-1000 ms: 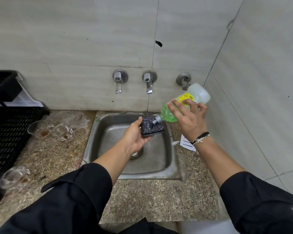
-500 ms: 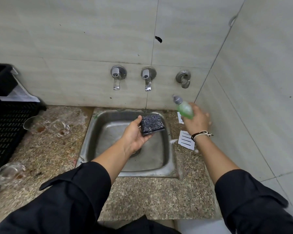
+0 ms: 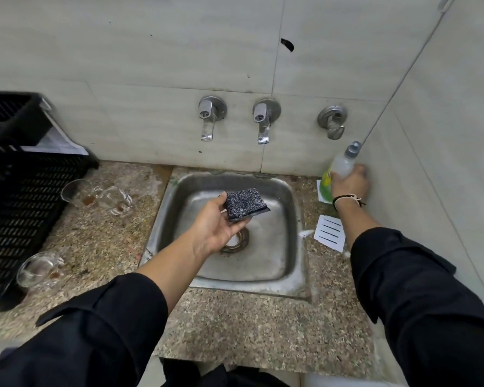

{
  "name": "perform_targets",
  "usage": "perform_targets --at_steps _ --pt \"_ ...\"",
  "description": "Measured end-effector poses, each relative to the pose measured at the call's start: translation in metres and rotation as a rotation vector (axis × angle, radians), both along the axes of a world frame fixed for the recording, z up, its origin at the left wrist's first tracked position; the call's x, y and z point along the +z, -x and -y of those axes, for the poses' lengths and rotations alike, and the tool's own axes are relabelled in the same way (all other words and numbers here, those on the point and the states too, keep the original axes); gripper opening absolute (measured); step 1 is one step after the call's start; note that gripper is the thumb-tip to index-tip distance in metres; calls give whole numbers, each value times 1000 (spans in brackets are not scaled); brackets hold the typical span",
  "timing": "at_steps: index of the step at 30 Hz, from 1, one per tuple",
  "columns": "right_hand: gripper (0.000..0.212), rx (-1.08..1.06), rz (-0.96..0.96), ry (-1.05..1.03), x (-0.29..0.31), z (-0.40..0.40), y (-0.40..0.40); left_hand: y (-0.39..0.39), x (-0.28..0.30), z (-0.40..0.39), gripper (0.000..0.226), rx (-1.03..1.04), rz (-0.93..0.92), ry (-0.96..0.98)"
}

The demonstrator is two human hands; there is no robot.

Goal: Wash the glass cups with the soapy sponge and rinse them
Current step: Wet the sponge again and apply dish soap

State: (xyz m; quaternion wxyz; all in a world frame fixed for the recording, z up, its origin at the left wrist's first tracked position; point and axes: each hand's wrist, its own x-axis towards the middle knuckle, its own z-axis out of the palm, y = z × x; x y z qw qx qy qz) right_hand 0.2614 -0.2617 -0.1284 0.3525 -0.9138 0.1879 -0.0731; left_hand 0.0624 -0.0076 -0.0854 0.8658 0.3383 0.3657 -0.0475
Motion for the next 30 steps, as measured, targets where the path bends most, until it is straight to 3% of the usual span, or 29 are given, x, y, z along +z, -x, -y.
perform_targets --at_steps 4,6,10,13,16,19,26,30 --pt "53 -102 30 -149 5 -17 30 8 -1 -12 23 3 -8 -13" --pt "39 -57 -4 -271 7 -38 65 11 0 -17 23 7 -8 -13" --pt "20 404 -489 -903 23 -93 141 21 2 -24 26 -6 -5 -22" --pt "25 473 -604 -1121 32 -127 168 34 1 -34 31 -53 -15 -83" --pt "9 469 -588 -1145 36 -155 180 55 -1 -51 27 -75 -34 -163" --pt "14 499 -618 -1126 34 -182 190 85 -9 -82 31 -5 -95 -240" --pt "16 560 -639 -1077 27 -253 216 173 -45 -178 28 429 -322 -325" --pt "10 630 -699 -1045 22 -292 233 208 -62 -205 40 639 -463 -338"
